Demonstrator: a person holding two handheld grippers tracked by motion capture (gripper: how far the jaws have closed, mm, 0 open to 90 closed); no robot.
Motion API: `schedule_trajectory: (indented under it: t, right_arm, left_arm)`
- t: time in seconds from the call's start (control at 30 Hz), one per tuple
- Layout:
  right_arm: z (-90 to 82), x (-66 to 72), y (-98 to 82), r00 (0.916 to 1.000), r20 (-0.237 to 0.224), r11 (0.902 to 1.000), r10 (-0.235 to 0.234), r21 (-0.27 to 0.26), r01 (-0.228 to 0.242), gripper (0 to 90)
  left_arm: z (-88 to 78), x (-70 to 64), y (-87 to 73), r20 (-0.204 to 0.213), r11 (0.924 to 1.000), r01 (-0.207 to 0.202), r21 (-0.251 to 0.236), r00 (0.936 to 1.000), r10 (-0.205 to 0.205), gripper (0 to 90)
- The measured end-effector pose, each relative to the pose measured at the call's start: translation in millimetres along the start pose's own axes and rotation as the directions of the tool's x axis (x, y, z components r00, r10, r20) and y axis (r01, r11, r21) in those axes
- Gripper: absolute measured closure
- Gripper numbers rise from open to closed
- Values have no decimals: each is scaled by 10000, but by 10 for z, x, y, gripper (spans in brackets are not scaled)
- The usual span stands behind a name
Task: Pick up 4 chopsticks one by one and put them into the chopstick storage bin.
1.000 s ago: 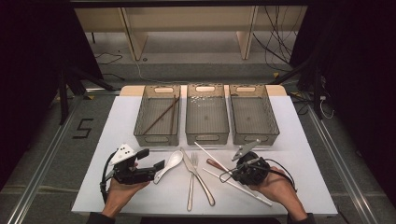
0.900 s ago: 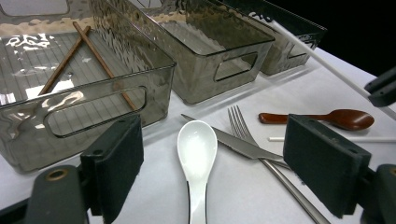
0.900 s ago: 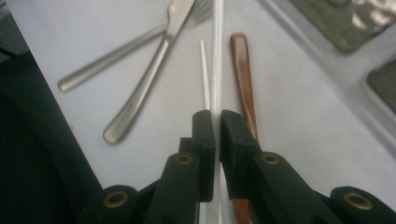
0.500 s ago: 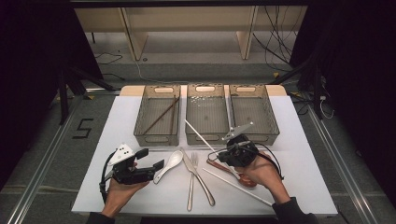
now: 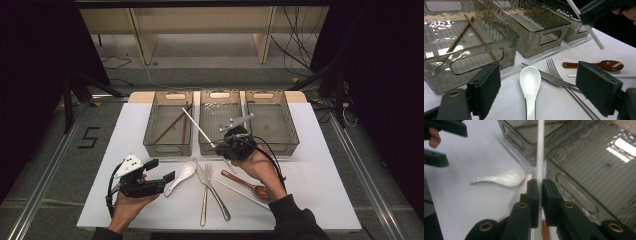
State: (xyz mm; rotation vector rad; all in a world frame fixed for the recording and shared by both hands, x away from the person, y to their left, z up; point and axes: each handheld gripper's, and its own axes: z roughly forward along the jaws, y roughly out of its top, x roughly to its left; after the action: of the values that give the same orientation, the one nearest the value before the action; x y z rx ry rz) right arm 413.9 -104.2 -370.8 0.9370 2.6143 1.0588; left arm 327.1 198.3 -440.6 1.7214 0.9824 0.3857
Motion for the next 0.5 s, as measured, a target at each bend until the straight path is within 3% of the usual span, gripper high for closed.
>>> schedule_trajectory:
  t: [0.13, 0.5]
  right_arm:
    - [80, -13, 136, 9999, -15, 9997, 124, -208, -125, 850]
    - [402, -121, 523, 9945, -319, 9929, 993, -624, -1011, 850]
  left_arm:
    - [-2, -2, -3, 58, 10000, -28, -58, 10000, 28, 192]
    - [-8, -5, -11, 123, 9997, -116, -217, 9999, 119, 170]
